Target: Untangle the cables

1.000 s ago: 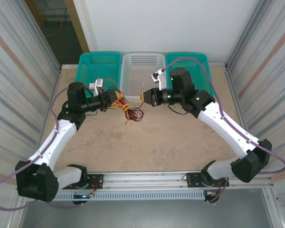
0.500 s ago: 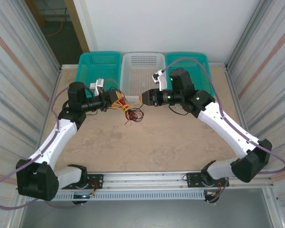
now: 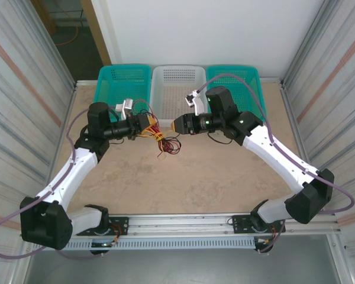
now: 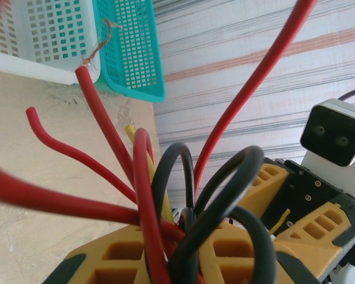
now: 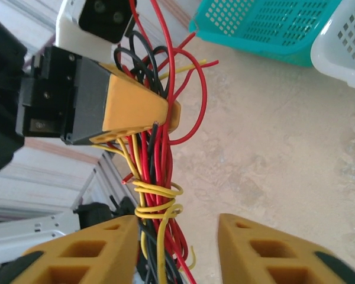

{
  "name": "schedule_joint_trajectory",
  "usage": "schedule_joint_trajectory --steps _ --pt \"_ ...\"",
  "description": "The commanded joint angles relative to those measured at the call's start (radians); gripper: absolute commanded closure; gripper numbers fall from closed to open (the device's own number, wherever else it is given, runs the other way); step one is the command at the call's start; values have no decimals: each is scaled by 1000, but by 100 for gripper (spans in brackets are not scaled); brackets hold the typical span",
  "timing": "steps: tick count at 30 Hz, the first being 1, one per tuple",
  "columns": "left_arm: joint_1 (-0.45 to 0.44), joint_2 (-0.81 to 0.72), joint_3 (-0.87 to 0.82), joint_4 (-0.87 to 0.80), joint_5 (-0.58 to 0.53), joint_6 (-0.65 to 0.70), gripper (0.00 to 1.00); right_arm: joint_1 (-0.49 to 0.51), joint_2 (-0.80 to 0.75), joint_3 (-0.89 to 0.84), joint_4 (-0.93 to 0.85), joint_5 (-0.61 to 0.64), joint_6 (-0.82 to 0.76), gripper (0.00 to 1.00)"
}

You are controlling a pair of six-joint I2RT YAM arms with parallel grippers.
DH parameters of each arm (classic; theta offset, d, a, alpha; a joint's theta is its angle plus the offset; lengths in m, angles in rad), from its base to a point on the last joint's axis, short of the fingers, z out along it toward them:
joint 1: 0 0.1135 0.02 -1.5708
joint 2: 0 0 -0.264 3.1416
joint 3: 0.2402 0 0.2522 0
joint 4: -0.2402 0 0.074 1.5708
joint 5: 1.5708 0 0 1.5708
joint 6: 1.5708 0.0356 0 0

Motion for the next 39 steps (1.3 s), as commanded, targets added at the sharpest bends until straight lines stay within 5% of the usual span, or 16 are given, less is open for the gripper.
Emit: schedule_joint_trajectory --steps 1,6,13,18,24,33,39 --pt "-5 5 20 62 25 0 100 9 8 10 -20 -17 -15 59" --pt "-5 12 27 47 28 17 100 8 -16 -11 -10 9 -12 78" --pt "-3 28 43 14 23 46 100 -4 -43 -15 -46 13 -20 61" --pt "-3 39 44 21 24 41 100 -7 -77 -35 -69 19 -26 68" --pt "-5 42 48 50 32 21 100 -8 -68 -49 -70 3 -21 58" --pt "-9 34 59 28 31 45 100 -5 -45 -31 -54 -14 -25 98" --pt "-43 29 86 -85 -3 157 100 -24 -59 18 -52 -25 -37 100"
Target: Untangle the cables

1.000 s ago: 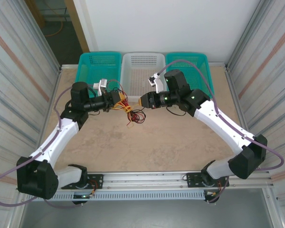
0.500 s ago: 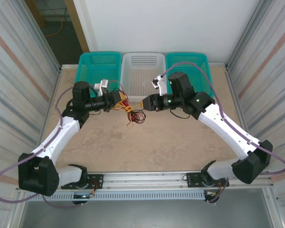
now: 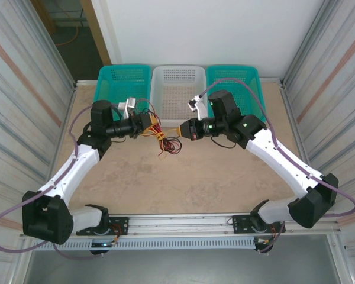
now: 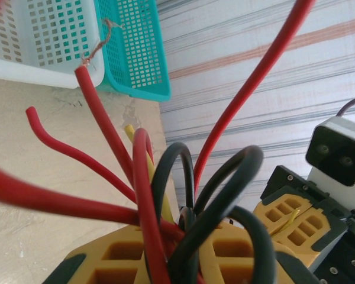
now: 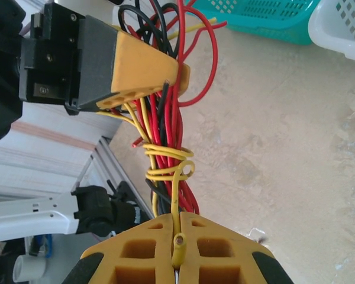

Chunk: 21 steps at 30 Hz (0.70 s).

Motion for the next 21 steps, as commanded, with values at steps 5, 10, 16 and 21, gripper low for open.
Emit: schedule_joint_trajectory --steps 5,10,16,21 --pt "-51 -30 80 -96 16 140 100 -38 19 168 -89 -18 -68 100" --pt "-53 -52 74 -21 77 95 100 -129 59 175 -94 -54 -95 100" --pt "-74 -61 77 154 166 -28 100 -217 127 107 50 -197 -48 100" --pt "-76 -45 29 554 165 -319 100 -239 173 16 236 -255 38 100"
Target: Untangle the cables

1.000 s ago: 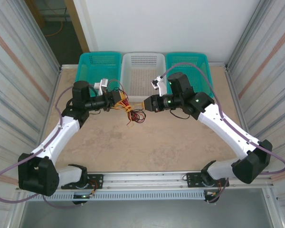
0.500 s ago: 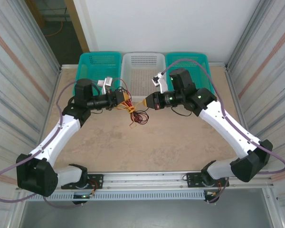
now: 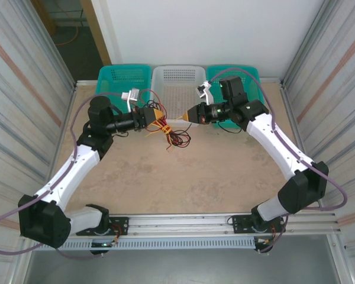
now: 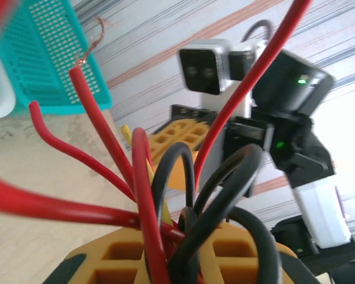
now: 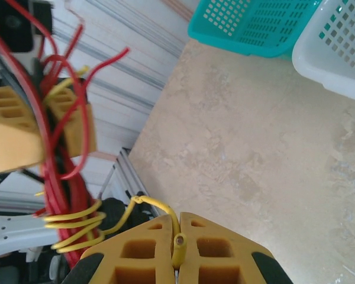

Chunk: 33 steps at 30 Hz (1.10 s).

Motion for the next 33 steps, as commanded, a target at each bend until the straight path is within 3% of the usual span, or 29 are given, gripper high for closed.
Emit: schedule_joint_trajectory --steps 1,7,14,17,19,23,28,33 --pt "-19 -13 -20 376 90 -262 100 -36 37 -103 277 -16 110 100" --pt "-31 -12 -86 722 -159 -441 100 2 33 -305 702 -17 352 100" --pt "-115 14 -190 860 -485 -405 100 104 49 -468 1010 62 534 100" --pt "-117 42 -248 987 -620 -400 100 140 28 -554 1137 120 620 100" --pt "-112 35 -267 984 -702 -364 100 165 -8 -625 1205 169 672 100" --pt "-119 20 -253 915 -782 -266 100 252 -93 -719 1206 278 695 100" --pt "-120 58 -242 922 -887 -239 100 363 -241 -804 1140 450 687 100" --pt "-130 177 -185 989 -858 -212 100 465 -379 -732 878 577 578 100"
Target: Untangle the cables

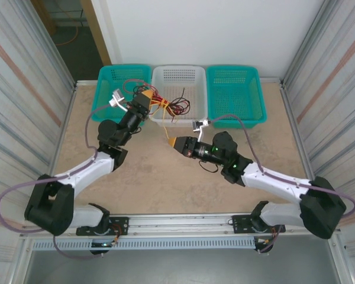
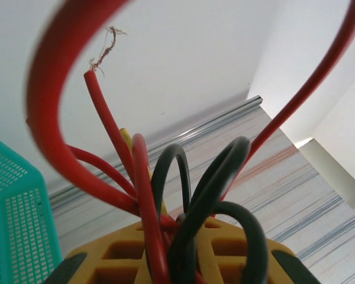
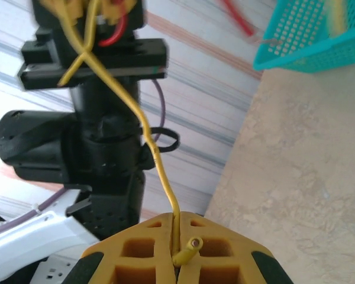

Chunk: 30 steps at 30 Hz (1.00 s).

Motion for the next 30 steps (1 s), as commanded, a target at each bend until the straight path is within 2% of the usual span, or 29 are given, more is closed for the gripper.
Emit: schedule_joint_trajectory --steps 1,3,6,8,12,17,22,26,30 --pt "-4 38 64 98 -84 77 100 75 -91 76 -265 103 -114 100" --pt "-10 16 57 15 -57 145 100 91 -139 161 -434 161 -180 100" --pt "-12 -30 28 -75 -1 203 100 73 -176 279 -593 192 -261 100" --pt "-10 -45 16 -107 69 234 100 23 -160 373 -683 141 -294 100" --pt "-9 -93 -22 -192 168 290 100 -38 -103 565 -866 134 -398 100" --pt "-9 -180 -10 -435 317 421 100 -126 -2 753 -975 33 -474 100" --pt "0 -223 -27 -479 389 426 100 -142 61 862 -1041 76 -570 100" --pt "6 -222 -39 -415 461 371 100 -230 112 941 -1073 -23 -571 100" --pt "8 -215 -32 -369 505 332 100 -287 139 968 -1079 -62 -577 100"
